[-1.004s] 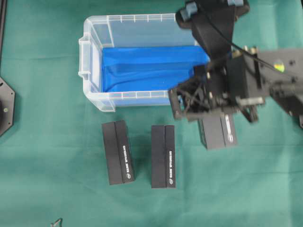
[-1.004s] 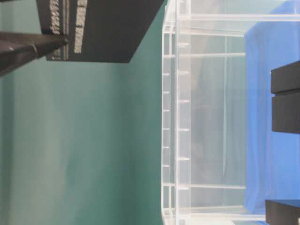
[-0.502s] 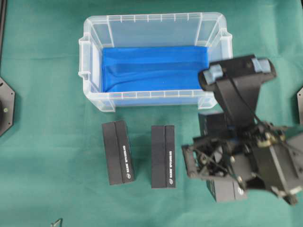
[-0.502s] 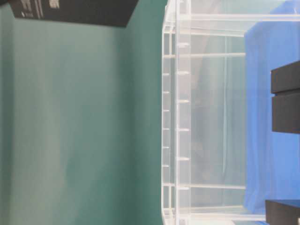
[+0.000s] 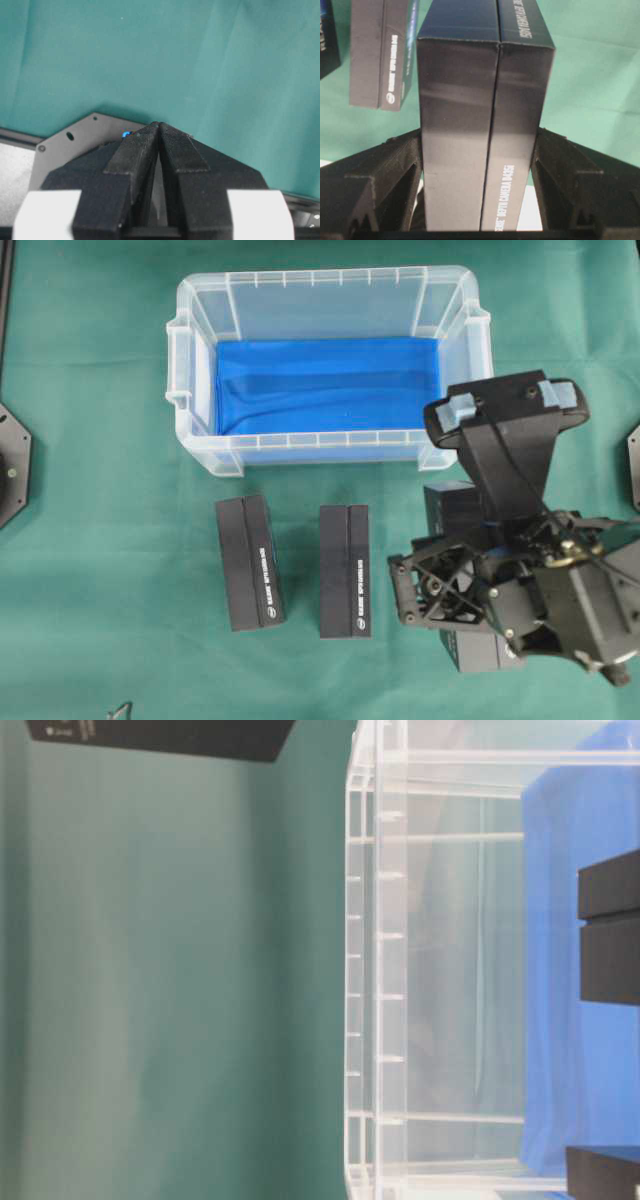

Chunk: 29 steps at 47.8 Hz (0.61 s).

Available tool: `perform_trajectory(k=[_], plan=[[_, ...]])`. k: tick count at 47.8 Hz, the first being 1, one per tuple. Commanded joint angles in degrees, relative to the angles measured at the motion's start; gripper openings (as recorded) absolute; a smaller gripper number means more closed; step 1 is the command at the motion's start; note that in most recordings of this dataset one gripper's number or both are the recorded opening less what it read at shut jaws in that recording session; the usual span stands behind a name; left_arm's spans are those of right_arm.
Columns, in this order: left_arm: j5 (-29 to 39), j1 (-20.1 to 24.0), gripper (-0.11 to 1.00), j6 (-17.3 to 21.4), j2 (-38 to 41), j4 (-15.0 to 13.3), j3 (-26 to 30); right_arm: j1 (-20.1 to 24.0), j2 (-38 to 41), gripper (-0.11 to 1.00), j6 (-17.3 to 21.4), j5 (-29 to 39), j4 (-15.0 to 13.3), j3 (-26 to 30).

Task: Take the box out of the case with the right arm.
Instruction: 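Carry the box out of the case and lower it right of the middle box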

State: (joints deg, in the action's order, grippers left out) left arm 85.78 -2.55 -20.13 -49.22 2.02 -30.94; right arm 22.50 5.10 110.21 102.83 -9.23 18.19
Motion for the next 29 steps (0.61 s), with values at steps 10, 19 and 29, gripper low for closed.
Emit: perform_trajectory(k=[10, 19, 29], plan=[[-0.26, 0.09, 0.03, -0.09, 0.35, 0.09, 0.44, 0.18, -0.09, 0.65, 1.93, -4.39, 0.0, -5.27], [-0.26, 0.18, 0.03, 0.0, 0.35, 0.18, 0.44, 0.18, -0.18, 0.65, 2.64, -12.83, 0.62, -13.1], [-0.18, 0.09, 0.03, 0.0, 0.35, 0.18, 0.44, 0.09, -0.09, 0.66, 5.54, -25.93, 2.72, -21.88]])
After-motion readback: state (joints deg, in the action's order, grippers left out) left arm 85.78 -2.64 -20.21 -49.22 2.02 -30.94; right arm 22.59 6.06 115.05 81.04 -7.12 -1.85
